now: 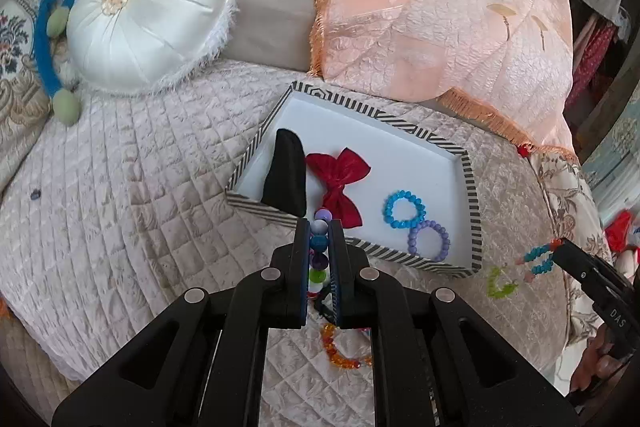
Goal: Organize jewelry
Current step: 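Carry the multicolored bracelet with the left gripper while the right carries the teal-green bracelet toward the tray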
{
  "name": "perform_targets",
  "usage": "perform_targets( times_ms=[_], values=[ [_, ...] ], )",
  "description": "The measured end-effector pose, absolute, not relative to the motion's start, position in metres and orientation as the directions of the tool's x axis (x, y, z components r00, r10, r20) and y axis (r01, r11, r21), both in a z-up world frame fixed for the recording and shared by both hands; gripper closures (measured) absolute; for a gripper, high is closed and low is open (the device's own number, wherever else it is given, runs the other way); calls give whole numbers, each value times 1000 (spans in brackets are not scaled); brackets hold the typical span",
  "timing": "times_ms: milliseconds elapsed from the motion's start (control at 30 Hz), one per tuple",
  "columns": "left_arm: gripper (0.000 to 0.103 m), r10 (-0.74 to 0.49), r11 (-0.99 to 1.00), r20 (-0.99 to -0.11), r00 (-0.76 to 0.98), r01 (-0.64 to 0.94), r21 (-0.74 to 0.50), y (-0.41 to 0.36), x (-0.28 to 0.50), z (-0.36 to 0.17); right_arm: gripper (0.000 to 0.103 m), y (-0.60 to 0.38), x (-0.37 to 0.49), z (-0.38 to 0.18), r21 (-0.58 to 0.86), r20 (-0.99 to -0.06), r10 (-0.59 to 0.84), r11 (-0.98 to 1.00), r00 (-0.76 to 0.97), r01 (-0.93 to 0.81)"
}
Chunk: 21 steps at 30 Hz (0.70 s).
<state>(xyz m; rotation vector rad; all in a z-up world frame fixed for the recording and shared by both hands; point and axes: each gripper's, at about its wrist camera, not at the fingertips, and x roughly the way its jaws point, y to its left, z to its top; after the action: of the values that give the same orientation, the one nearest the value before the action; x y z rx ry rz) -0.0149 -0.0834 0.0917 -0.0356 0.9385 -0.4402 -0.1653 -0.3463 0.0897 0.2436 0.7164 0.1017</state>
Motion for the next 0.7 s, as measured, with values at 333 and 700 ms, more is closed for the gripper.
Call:
perform_targets(
  times_ms=[333,700],
  values=[
    [95,-366,910,-770,523,376,-177,-104,-13,97,88,-348,-160,94,242,-640,169,970,749,-12],
    [95,-350,904,-783,514,405,-139,-135,-2,89,88,-358,-138,86,243,-660,168,970,733,-4]
  ],
)
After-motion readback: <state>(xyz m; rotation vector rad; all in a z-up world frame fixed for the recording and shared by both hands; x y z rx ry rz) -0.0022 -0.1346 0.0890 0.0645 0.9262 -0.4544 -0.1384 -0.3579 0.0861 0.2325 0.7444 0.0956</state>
